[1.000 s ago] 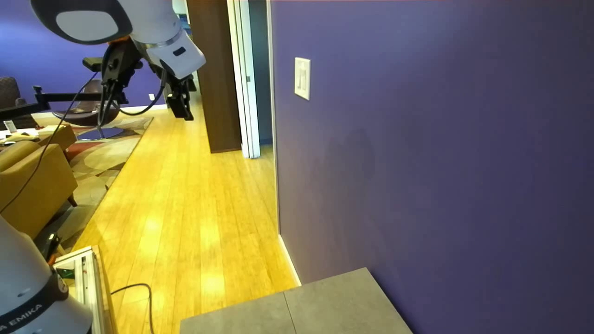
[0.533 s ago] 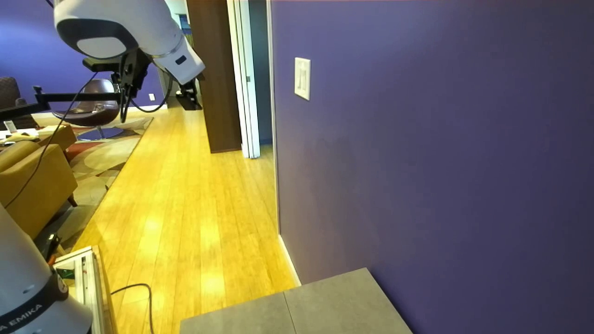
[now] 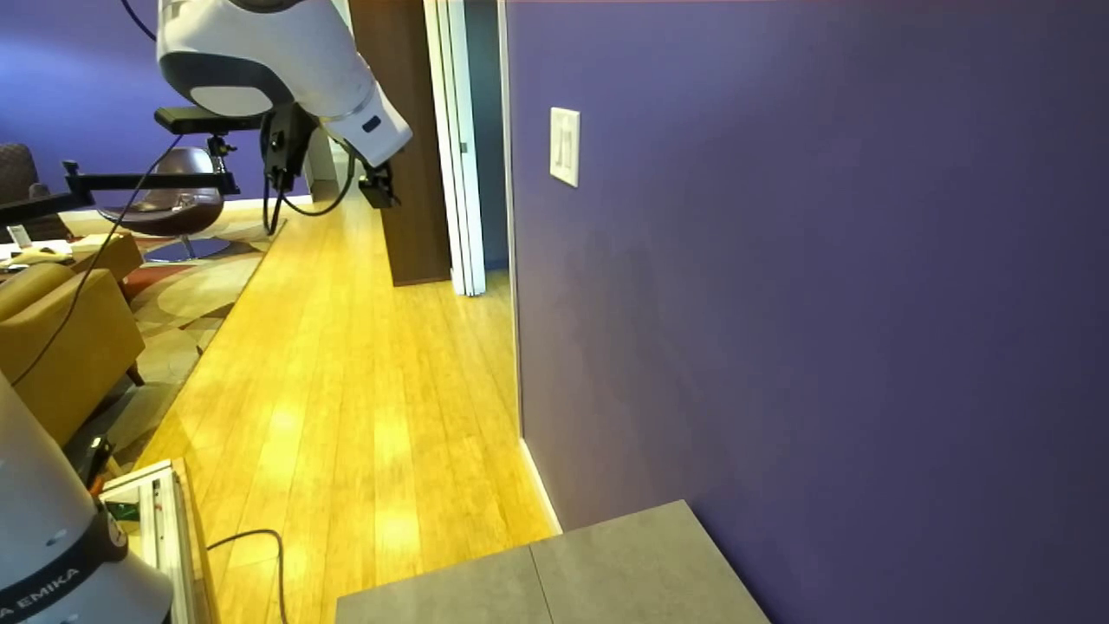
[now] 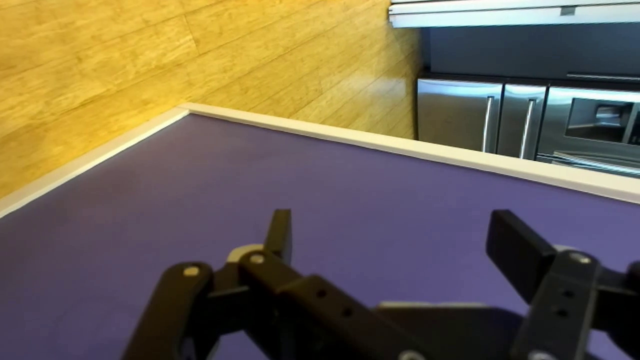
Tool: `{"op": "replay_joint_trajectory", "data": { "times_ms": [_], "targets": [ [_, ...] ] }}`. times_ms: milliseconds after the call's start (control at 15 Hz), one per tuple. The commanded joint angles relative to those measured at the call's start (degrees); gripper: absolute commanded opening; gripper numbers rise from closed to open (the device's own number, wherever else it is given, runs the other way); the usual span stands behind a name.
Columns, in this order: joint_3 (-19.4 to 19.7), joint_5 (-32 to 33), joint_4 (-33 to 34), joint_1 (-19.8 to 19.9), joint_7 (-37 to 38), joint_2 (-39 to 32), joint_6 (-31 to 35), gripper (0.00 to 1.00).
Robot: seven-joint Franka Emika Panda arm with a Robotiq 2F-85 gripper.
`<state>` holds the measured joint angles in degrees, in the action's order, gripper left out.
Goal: Press the left lights switch on the wall
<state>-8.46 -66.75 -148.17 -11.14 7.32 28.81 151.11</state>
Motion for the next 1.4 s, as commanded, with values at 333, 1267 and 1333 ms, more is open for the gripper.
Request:
{"op": "replay_joint_trajectory", "data": {
  "times_ms": [333,1267,1333],
  "targets": [
    [-1.0,-16.7,5.8,-2.9,-1.5,-7.1,9.0,1.0],
    [1.3,-60.7,22.7,2.4,-46.8,-23.8,5.3,1.0],
    [1.1,-63.7,23.9,2.8,-48.6,-25.4,6.4,1.0]
  ]
}}
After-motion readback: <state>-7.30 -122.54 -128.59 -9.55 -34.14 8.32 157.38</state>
